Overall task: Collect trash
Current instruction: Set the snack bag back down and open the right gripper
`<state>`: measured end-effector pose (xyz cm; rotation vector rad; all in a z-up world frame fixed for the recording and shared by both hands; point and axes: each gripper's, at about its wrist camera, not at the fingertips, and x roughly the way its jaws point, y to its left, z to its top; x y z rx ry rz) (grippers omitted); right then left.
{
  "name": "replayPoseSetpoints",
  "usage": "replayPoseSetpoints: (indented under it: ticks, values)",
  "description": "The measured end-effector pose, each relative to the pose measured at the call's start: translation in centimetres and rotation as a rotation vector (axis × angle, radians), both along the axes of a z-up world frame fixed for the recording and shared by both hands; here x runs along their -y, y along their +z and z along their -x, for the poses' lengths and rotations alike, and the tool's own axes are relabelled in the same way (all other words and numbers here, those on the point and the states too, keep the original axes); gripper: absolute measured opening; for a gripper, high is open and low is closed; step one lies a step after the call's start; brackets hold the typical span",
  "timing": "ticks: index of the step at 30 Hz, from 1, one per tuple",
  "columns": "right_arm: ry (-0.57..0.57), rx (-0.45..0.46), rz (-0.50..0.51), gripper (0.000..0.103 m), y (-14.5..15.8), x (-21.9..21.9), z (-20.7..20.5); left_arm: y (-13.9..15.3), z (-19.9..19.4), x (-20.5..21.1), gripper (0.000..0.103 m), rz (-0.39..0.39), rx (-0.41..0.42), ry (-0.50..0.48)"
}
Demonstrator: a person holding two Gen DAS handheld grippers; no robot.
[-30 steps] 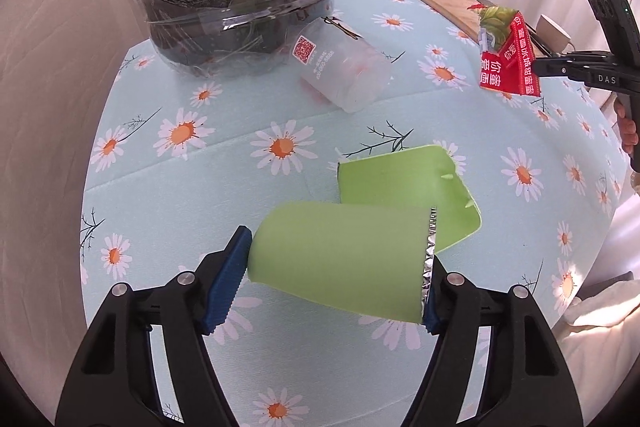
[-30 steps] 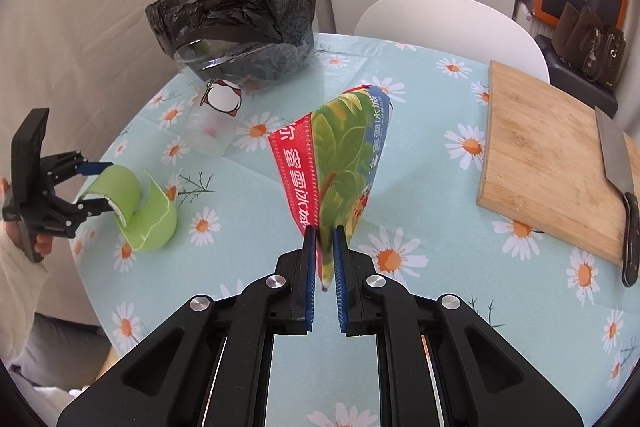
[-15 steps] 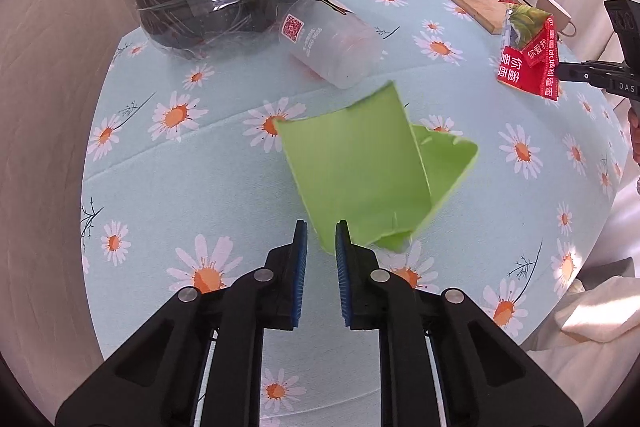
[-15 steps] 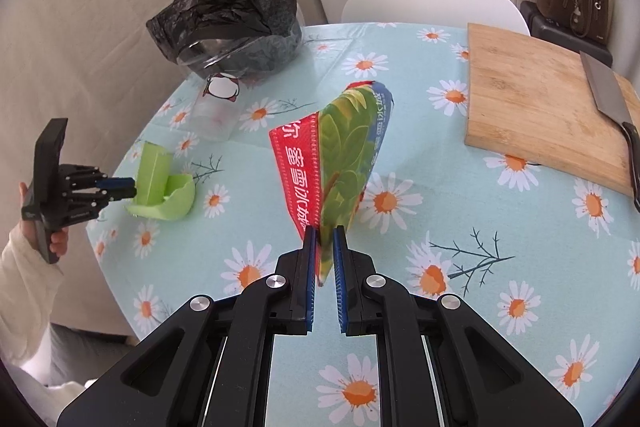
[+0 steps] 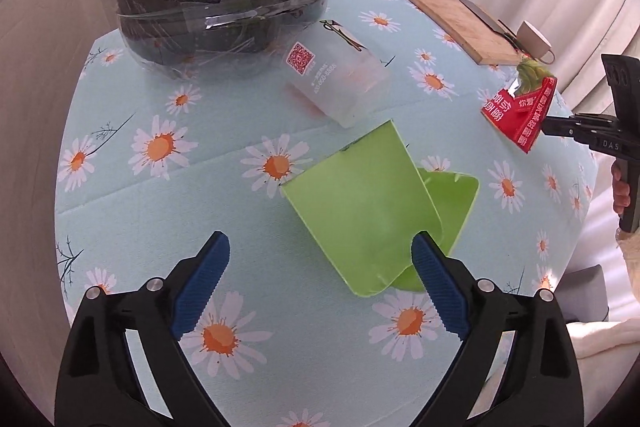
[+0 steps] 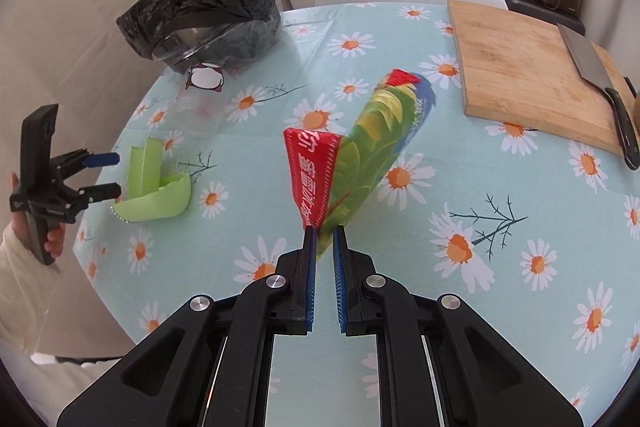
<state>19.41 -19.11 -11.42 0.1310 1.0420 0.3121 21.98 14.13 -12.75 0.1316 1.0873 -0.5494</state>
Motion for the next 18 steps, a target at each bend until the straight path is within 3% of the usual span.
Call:
replayPoseSetpoints:
  ticks: [5, 8, 12, 18]
  values:
    - [-0.036, -0.025, -0.003, 0.008, -0.6, -0.7, 0.5, -1.7, -1.9, 0.7, 0.089, 0.078, -0.089, 0.004]
    - [-0.067, -0.026, -0.014, 0.008, -0.9, -0.6, 0.8, -2.4, -2.4, 1.3, 0.069, 0.123, -0.126, -0.005]
    - [-0.118, -0.026, -0.034, 0.007, -1.2, -0.1, 1.3, -3.5, -3.2, 2.0, 0.019, 0.118, -0.192, -0.021]
    - [-0.148, 0.021, -0.043, 0.012, -0.6, 1.1, 2.3, -2.6, -3.4, 2.5, 0.009, 0.07, -0.178, -0.034]
